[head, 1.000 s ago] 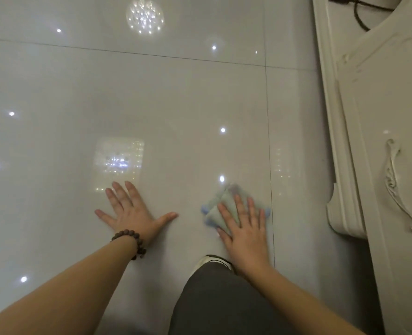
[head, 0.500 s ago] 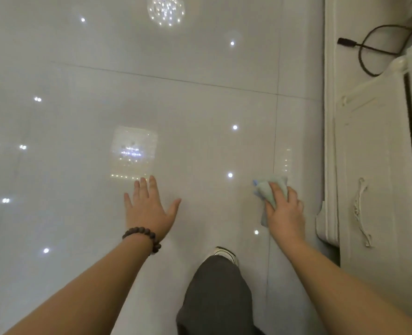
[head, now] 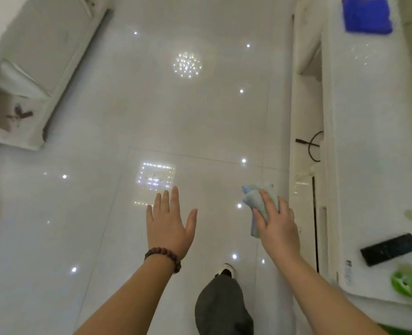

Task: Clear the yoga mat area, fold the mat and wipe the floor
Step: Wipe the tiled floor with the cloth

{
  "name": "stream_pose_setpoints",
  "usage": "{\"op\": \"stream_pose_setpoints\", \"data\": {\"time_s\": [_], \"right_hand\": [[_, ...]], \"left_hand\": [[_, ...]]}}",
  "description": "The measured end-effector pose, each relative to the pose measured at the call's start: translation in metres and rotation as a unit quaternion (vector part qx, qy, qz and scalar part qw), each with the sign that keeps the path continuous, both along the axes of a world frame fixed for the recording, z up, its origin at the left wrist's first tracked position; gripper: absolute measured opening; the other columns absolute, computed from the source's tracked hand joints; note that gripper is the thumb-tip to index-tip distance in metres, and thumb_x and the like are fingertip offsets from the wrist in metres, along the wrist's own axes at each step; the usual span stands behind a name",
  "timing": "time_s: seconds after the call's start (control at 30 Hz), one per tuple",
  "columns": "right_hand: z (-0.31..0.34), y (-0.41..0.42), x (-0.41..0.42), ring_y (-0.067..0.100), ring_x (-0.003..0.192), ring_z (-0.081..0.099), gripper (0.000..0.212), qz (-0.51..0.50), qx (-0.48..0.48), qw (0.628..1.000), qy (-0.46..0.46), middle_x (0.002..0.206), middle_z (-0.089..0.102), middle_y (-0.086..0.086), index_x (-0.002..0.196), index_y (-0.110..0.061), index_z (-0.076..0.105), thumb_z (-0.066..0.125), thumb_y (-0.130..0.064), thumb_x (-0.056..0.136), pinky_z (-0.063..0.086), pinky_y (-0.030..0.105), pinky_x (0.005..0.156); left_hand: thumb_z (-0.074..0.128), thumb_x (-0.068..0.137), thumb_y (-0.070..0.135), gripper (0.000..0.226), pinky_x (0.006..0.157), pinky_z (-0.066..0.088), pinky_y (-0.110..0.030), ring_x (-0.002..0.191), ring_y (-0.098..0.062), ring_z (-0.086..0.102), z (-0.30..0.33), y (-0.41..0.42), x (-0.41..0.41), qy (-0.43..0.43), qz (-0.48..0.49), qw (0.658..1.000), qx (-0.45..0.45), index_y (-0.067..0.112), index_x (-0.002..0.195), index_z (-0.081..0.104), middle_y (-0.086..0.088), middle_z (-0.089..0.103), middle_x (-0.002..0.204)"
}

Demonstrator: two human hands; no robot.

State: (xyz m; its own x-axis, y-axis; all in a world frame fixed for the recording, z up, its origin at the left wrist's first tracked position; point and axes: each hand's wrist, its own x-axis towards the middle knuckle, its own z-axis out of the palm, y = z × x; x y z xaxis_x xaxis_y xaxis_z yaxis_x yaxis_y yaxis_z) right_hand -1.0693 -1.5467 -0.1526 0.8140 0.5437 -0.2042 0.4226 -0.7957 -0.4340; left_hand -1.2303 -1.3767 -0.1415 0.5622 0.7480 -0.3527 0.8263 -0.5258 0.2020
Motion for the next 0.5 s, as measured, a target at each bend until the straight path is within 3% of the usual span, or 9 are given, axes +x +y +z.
{"op": "stream_pose_setpoints", "data": {"time_s": [0.17,0.37,0.5], "right_hand": [[0.101,0.008,0.001,0.027,0.109,0.047,0.051,0.006,-0.001,1.0,-0.007,0.134,0.045,0.006,0.143,-0.033,0.038,0.045,-0.045,0.093,0.048,0.042,0.082],[0.168,0.039,0.009,0.026,0.108,0.048,0.051,0.011,0.013,1.0,-0.007,0.134,0.045,0.004,0.144,-0.036,0.035,0.044,-0.045,0.094,0.049,0.04,0.078],[0.201,0.079,0.016,0.027,0.11,0.048,0.053,0.008,0.021,0.999,-0.024,0.134,0.045,0.004,0.143,-0.034,0.036,0.04,-0.049,0.092,0.049,0.041,0.078]], "left_hand": [[-0.008,0.077,0.068,0.088,0.119,-0.002,-0.038,0.149,-0.018,-0.002,0.104,0.005,0.012,-0.036,-0.012,0.999,-0.001,0.024,0.153,-0.001,-0.001,0.008,0.161],[-0.007,0.076,0.069,0.09,0.12,-0.001,-0.039,0.148,-0.017,-0.003,0.177,0.032,0.033,-0.08,-0.012,0.997,0.01,0.024,0.153,0.004,-0.001,0.01,0.161],[0.009,0.089,0.066,0.078,0.12,0.0,-0.04,0.149,-0.018,-0.002,0.217,0.08,0.051,-0.105,-0.019,0.994,0.033,0.023,0.153,0.008,-0.003,0.011,0.161]]}}
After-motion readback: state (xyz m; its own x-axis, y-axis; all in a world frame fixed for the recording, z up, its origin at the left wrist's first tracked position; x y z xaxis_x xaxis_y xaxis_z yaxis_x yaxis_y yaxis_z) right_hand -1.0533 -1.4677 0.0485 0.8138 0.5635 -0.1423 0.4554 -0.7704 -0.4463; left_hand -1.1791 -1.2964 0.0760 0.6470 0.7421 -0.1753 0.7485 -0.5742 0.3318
